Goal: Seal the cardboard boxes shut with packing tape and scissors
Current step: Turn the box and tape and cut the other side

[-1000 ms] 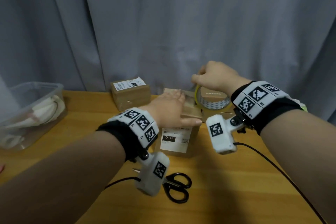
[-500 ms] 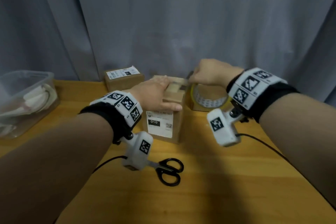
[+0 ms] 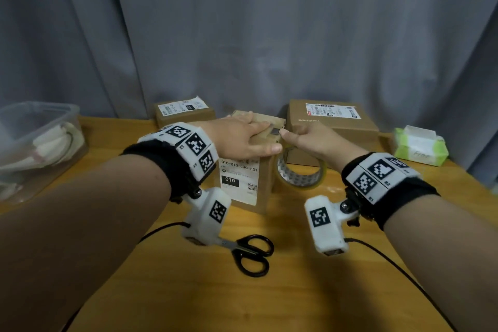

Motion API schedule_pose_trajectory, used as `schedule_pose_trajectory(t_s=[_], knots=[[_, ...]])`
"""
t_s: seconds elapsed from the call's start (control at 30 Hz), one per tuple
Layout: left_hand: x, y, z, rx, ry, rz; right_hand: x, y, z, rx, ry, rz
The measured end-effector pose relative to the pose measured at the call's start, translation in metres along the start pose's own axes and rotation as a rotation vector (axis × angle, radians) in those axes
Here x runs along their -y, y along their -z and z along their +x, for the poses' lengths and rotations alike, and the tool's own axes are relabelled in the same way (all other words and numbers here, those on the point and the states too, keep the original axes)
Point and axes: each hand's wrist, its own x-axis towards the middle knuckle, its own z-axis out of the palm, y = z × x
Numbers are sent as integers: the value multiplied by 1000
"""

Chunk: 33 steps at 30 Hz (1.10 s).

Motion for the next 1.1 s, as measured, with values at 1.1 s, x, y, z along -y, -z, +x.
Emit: schedule_pose_trajectory(t_s=[1.1], knots=[[5, -30, -55, -489, 408, -1353, 34, -45, -41, -239, 395, -136]])
